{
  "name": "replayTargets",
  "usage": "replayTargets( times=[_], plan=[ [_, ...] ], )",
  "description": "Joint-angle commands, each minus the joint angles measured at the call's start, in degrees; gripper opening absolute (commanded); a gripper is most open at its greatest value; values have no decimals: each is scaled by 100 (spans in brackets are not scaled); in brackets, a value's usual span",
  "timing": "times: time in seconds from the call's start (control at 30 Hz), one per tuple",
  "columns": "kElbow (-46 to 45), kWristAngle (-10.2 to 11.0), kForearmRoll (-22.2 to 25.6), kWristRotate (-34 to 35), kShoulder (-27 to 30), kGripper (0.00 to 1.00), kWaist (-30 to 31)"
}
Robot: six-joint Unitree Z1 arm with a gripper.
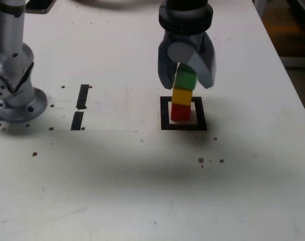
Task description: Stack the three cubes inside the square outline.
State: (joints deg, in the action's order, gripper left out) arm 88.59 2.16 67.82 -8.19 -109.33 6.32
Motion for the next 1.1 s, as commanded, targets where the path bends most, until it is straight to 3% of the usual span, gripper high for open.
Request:
replayTargets(
  times=[0.0, 0.43, 0.7, 1.07],
  plan=[
    [-24, -13, -46, -30, 61, 79, -8],
    [-222, 135, -198, -51, 388, 86, -8],
    [-586, 239, -208, -61, 1212, 89, -8],
    [-1871, 237, -144, -112, 2422, 99, -9]
  ],
)
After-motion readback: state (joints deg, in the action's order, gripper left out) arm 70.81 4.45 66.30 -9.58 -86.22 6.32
